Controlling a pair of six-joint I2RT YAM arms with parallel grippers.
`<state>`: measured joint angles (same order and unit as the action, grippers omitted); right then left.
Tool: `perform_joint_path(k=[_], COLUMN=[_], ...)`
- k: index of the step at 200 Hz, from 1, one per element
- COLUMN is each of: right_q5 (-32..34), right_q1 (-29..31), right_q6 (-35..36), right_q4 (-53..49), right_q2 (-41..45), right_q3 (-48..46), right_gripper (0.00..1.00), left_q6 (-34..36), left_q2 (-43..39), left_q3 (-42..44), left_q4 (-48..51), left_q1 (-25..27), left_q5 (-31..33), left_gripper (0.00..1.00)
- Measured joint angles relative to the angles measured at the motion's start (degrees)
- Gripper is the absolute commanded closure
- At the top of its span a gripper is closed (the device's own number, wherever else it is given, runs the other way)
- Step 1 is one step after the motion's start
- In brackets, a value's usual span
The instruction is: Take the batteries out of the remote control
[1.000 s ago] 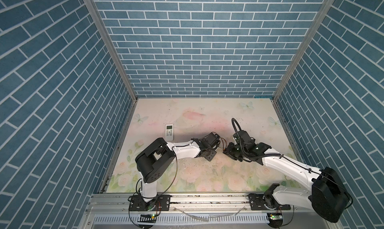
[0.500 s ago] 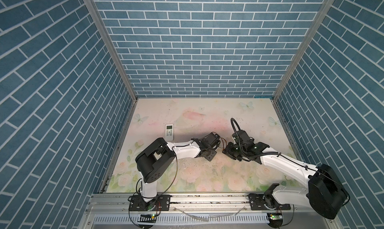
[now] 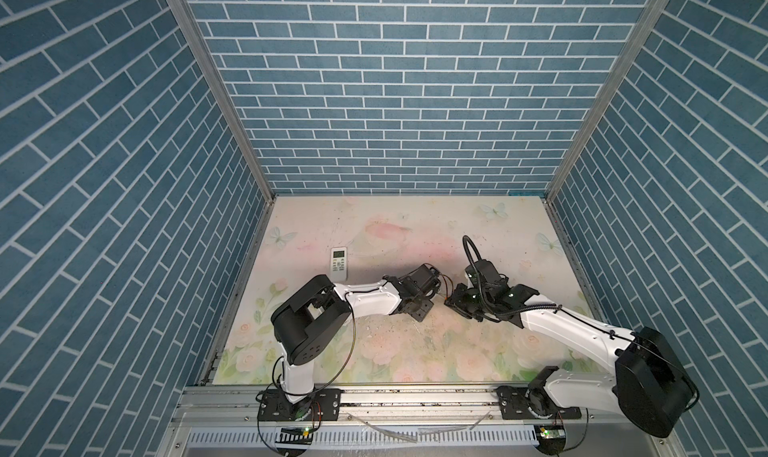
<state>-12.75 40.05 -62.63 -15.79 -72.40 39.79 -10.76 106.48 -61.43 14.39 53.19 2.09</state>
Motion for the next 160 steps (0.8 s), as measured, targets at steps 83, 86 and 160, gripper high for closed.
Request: perform_joint_path(k=[83,86,160], right_q5=[-0.26,-0.31,-0.31], right_q1=[-0.17,-0.22,-0.31], right_q6=[0.07,0.07,0.11], right_q4=[0.17,0.2,0.2], right_q2=[0.09,0.09,0.33], right_q3=[0.02,0.02,0.02], right_gripper=[1.0,1.0,1.0], left_q6=[-0.17,-0.17,-0.17], left_q2=[0.26,0.26,0.42], left_q3=[-0.04,-0.04,-0.11], left_q4=[-0.02,-0.02,0.02], left_q1=[0.04,0.04,0.04], left_q5=[0.07,0.07,0.07], left_gripper=[0.7,0.7,0.71])
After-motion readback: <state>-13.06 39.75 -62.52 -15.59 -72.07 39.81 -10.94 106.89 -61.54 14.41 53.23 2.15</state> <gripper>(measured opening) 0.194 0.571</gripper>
